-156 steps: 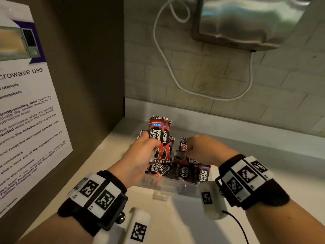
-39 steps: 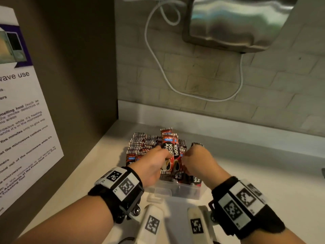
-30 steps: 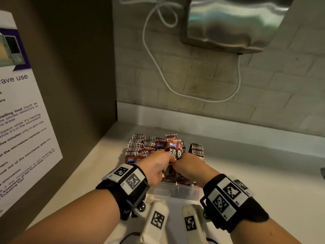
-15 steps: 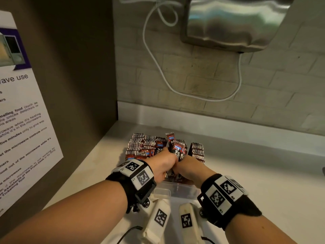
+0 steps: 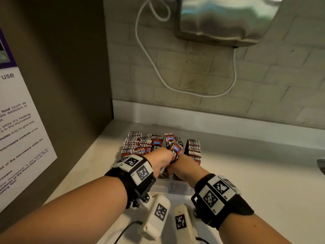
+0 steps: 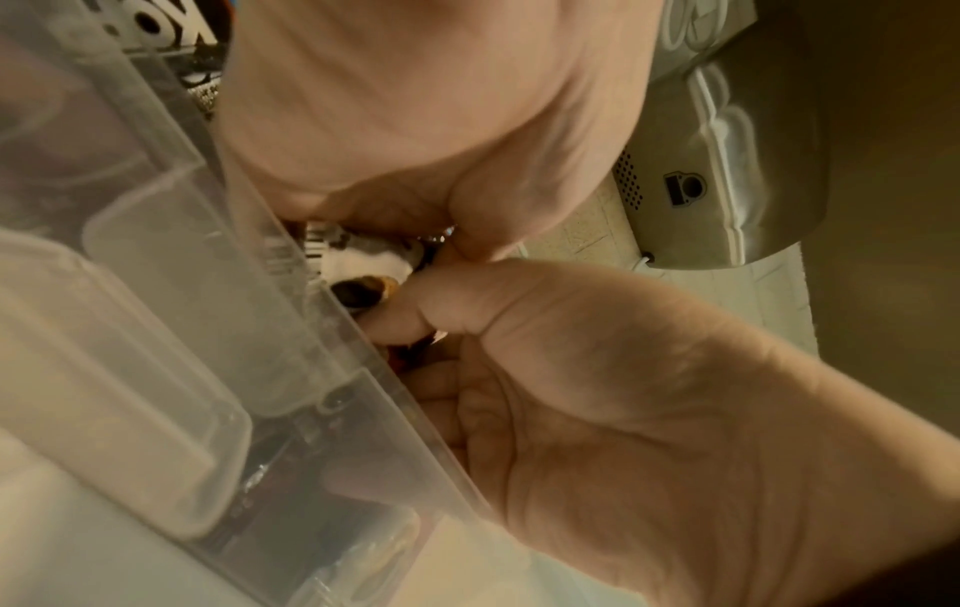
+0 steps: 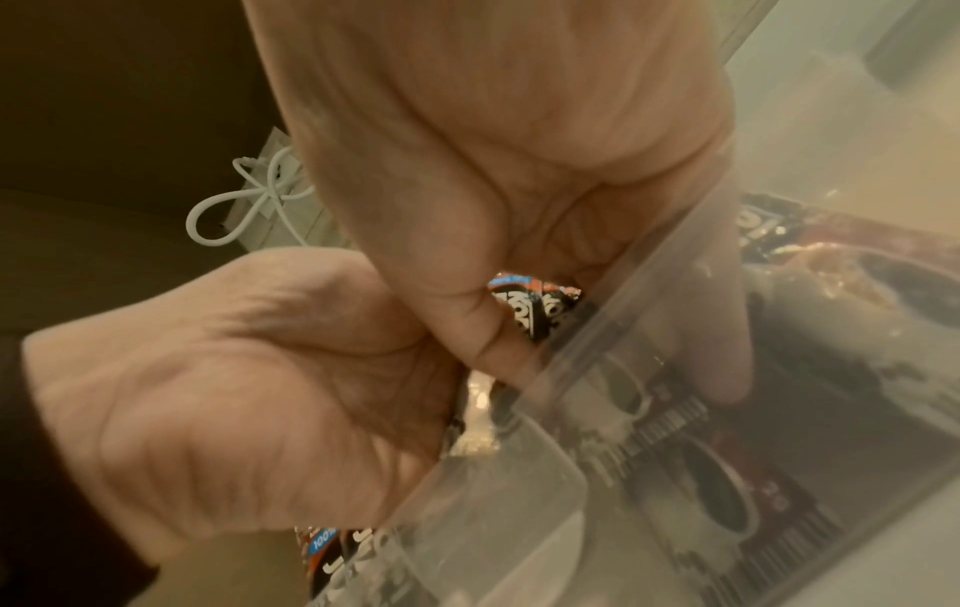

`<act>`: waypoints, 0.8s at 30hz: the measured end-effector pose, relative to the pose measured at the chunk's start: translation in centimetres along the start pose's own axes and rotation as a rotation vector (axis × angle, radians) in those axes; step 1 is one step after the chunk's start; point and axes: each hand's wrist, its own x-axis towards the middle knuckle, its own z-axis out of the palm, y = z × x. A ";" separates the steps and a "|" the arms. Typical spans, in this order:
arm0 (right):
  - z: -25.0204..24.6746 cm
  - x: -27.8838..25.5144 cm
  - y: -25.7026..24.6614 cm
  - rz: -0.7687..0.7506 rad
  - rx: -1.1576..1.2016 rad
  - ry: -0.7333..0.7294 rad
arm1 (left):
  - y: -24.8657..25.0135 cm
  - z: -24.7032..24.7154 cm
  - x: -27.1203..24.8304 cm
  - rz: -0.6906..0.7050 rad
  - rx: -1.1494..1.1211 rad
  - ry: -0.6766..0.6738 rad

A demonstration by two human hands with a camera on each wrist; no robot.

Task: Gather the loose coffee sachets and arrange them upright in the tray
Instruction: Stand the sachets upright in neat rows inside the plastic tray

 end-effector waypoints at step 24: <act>0.4 0.0 0.3 -0.048 0.033 0.008 | -0.6 0.5 0.2 0.111 0.103 -0.013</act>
